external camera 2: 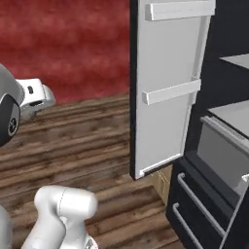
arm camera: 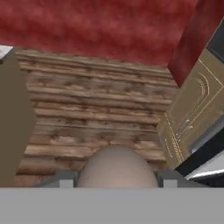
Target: Pick the egg and butter from the fridge and place them by the bowl for mixing.
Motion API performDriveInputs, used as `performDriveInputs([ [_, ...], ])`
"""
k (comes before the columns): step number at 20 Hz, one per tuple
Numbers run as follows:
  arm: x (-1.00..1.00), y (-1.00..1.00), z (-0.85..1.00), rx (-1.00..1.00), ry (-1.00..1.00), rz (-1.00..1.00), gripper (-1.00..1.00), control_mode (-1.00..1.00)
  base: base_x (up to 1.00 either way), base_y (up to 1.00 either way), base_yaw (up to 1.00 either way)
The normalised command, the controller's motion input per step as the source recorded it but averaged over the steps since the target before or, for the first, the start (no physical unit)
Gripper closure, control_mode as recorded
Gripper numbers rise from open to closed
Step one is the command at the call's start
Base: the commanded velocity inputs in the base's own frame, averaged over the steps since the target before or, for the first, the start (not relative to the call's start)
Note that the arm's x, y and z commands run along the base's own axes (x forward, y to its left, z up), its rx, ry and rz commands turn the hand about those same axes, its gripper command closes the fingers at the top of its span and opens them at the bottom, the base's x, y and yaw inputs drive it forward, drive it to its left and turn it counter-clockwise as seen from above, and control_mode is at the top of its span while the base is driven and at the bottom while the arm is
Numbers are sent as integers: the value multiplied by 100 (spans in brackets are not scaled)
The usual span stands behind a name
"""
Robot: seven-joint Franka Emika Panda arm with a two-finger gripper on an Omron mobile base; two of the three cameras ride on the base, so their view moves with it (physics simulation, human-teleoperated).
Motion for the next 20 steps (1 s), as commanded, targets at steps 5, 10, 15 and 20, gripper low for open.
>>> performDriveInputs([
  [5,0,0,0,0,0,0,100,100,-16,0,97],
  [10,0,0,0,0,0,0,100,100,-15,0,97],
  [15,0,0,0,0,0,0,100,100,-11,0,98],
  [20,0,0,0,0,0,0,100,100,-4,0,96],
])
